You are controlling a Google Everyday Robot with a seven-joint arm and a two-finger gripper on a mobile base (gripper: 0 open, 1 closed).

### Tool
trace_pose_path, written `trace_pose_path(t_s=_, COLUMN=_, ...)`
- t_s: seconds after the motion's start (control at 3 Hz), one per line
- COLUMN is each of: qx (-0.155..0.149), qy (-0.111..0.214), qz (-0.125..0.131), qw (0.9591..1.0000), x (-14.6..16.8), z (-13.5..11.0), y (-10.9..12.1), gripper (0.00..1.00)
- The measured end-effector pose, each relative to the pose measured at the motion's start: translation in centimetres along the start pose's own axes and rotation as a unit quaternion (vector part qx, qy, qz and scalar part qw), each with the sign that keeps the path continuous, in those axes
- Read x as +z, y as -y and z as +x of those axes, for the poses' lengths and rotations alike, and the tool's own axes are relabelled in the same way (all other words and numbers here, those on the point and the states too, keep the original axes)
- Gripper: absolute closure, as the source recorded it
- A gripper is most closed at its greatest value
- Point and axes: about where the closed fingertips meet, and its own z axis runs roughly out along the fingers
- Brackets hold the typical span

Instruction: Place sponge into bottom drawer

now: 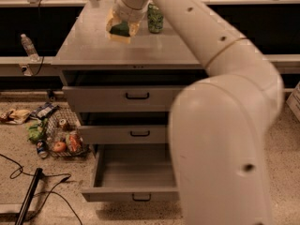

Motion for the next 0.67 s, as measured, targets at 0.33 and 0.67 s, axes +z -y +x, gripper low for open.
trace_pose_path(t_s=0.33, qx=0.057, qy=-0.001, qz=0.073, qw=0.9957, x=-6.0, z=-3.0, y=-1.0, gripper=1.0)
trace_pose_path(t_s=0.67, qx=0.12, qy=0.03, qz=0.114, qw=0.9857, x=-8.2, z=-7.1, y=-4.2, gripper=1.0)
